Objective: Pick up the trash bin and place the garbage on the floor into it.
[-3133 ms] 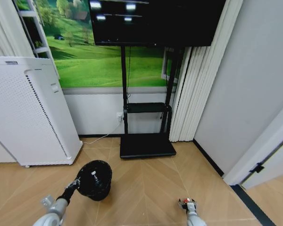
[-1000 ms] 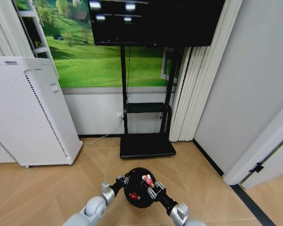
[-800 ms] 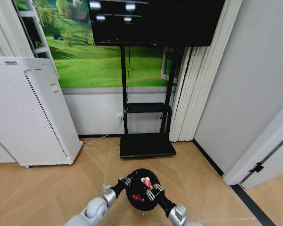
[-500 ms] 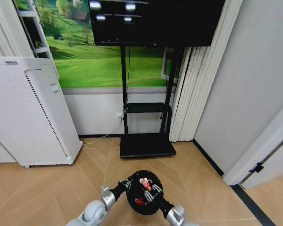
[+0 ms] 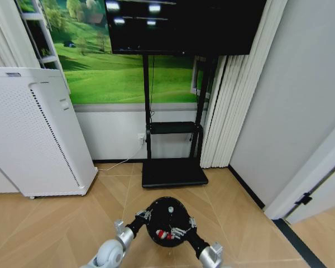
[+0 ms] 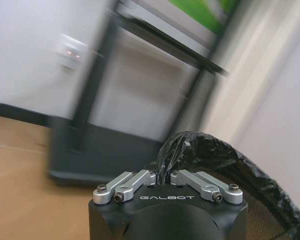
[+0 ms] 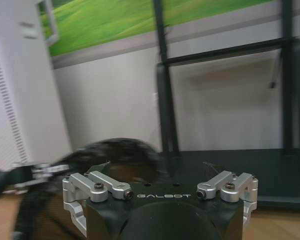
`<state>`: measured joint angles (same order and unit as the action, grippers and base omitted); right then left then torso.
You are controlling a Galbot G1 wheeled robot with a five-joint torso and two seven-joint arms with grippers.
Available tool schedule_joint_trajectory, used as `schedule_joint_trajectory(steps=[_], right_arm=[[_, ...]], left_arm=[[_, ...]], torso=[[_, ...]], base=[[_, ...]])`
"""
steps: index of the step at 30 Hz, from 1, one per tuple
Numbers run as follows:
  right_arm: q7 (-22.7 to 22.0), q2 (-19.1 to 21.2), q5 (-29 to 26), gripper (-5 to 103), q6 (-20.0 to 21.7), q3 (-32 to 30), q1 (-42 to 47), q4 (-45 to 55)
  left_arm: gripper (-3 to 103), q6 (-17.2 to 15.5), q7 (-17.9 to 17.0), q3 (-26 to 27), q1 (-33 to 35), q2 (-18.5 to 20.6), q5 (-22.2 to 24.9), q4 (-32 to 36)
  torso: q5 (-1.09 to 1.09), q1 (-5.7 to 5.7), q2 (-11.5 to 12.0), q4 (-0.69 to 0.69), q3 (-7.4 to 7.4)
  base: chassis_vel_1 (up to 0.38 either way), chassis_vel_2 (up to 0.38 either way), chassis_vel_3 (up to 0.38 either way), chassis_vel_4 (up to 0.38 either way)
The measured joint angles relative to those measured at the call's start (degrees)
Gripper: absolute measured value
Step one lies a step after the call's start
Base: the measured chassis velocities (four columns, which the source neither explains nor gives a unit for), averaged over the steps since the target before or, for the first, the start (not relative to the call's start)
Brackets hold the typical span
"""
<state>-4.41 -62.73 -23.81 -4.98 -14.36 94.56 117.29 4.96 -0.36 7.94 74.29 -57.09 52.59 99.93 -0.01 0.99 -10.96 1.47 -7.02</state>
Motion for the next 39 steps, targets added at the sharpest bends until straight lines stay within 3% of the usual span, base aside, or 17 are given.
schedule_joint_trajectory(steps=[2, 3, 4, 5, 7, 8, 11, 12, 14, 26, 31, 39], right_arm=[[-0.77, -0.65, -0.36, 100, 0.35, -1.14, 0.3, 0.21], [-2.41, -2.59, -1.21, 100, 2.09, -4.82, 1.18, 0.98], [-3.05, -3.44, -1.64, 100, 3.03, -6.55, 1.53, 1.41], [-3.05, -3.44, -1.64, 100, 3.03, -6.55, 1.53, 1.41], [-4.67, -5.41, -3.39, 100, 4.96, -10.82, 2.42, 2.86], [-4.67, -5.41, -3.39, 100, 4.96, -10.82, 2.42, 2.86], [-6.36, -7.86, -5.21, 100, 6.12, -16.31, 4.23, 5.26], [-6.36, -7.86, -5.21, 100, 6.12, -16.31, 4.23, 5.26], [-6.84, -9.62, -5.63, 100, 6.24, -18.8, 5.8, 6.68], [-7.07, -15.09, -5.11, 100, 5.7, -20.63, 9.19, 10.03], [-7.56, -15.13, -4.5, 100, 5.15, -18.92, 8.85, 9.77], [-8.29, -15.0, -4.32, 100, 4.93, -19.07, 8.88, 9.6]], left_arm=[[7, 0.01, -1.26, 2.03, 0.73, -0.04, 1.27, 0.38], [7, -0.73, -3.9, 8.54, 3.43, -0.46, 3.81, 1.38], [7, -1.8, -4.78, 11.79, 5.13, -0.68, 4.41, 2.0], [7, -1.8, -4.78, 11.79, 5.13, -0.68, 4.41, 2.0], [7, -5.4, -5.63, 20.0, 10.16, -1.47, 5.06, 4.04], [7, -5.4, -5.63, 20.0, 10.16, -1.47, 5.06, 4.04], [7, -11.22, -8.06, 33.31, 19.04, -4.52, 6.12, 8.21], [7, -11.22, -8.06, 33.31, 19.04, -4.52, 6.12, 8.21], [7, -13.44, -9.03, 39.71, 24.52, -7.43, 7.75, 10.56], [7, -17.03, -11.46, 49.43, 35.82, -10.85, 10.51, 14.33], [7, -16.77, -9.55, 53.15, 39.7, -12.76, 11.45, 15.07], [7, -16.61, -6.7, 52.72, 41.08, -14.68, 10.69, 15.62]], torso=[[-0.01, 0.0, 0.0, 0.02, 0.0], [0.01, 0.0, 0.0, 0.02, 0.0], [0.0, 0.0, 0.0, 0.02, 0.0], [0.0, 0.0, 0.0, 0.02, 0.0], [0.01, 0.0, 0.0, -0.01, 0.0], [0.01, 0.0, 0.0, -0.01, 0.0], [0.01, 0.0, 0.0, 0.01, 0.01], [0.01, 0.0, 0.0, 0.01, 0.01], [0.0, 0.0, 0.0, -0.01, 0.01], [-0.02, -0.01, -0.01, 0.02, 0.01], [0.02, -0.01, 0.0, -0.02, 0.0], [0.0, -0.01, -0.01, 0.01, 0.0]], base=[[0.0, 0.0, 0.0, 0.0], [0.0, 0.0, 0.0, 0.0], [0.0, 0.0, 0.0, 0.0], [0.0, 0.0, 0.0, 0.0], [0.0, 0.0, 0.0, 0.0], [0.0, 0.0, 0.0, 0.0], [0.0, 0.0, 0.0, 0.0], [0.0, 0.0, 0.0, 0.0], [0.0, 0.0, 0.0, 0.0], [0.117, 0.1, -0.108, -0.11], [0.213, 0.224, -0.201, -0.227], [0.289, 0.294, -0.288, -0.276]])
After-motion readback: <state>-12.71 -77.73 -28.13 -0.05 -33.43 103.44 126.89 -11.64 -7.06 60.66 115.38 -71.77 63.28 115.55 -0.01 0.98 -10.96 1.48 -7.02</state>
